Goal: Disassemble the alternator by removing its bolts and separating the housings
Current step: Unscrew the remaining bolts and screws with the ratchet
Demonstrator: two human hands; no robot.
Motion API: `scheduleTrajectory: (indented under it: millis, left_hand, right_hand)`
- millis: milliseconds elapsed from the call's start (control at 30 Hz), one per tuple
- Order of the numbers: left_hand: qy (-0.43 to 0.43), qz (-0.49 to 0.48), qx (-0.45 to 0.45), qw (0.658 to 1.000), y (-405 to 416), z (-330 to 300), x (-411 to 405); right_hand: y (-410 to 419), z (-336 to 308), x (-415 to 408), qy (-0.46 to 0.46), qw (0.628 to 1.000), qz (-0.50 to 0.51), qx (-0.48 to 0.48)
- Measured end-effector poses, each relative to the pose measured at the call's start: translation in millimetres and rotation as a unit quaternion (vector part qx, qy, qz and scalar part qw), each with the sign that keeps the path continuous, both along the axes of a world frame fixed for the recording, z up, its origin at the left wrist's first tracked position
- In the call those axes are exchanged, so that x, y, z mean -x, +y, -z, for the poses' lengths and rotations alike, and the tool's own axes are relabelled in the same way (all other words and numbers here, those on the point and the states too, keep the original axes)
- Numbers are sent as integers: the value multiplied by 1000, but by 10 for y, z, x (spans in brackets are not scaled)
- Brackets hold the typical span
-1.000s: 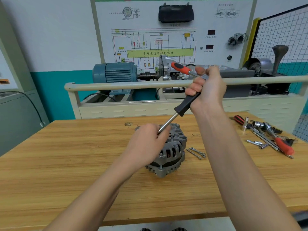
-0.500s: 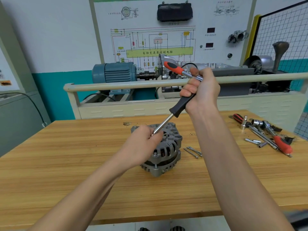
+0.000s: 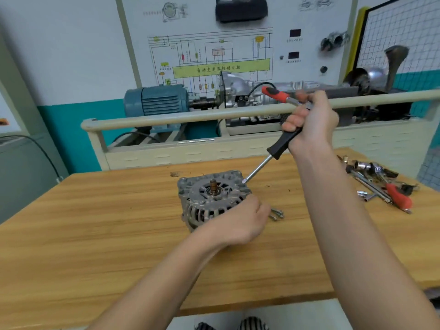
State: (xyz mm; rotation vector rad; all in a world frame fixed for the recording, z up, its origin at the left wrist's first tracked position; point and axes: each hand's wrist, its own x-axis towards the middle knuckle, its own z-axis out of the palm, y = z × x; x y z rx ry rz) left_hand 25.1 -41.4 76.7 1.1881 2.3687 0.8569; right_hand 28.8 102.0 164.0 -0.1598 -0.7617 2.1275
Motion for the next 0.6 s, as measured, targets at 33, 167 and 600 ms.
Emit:
scheduleTrajectory:
  millis: [33, 167, 600]
  left_hand:
    - [-13, 13, 11, 1000, 148, 98, -7]
    - [13, -16, 74, 997, 772, 555, 139]
    - [224, -185, 189, 938, 1316, 1268, 507]
  right_hand:
    - [27, 24, -11, -7, 1000, 8, -6]
    - [216, 125, -76, -36, 998, 35, -26]
    - [661, 544, 7, -87, 995, 41, -27]
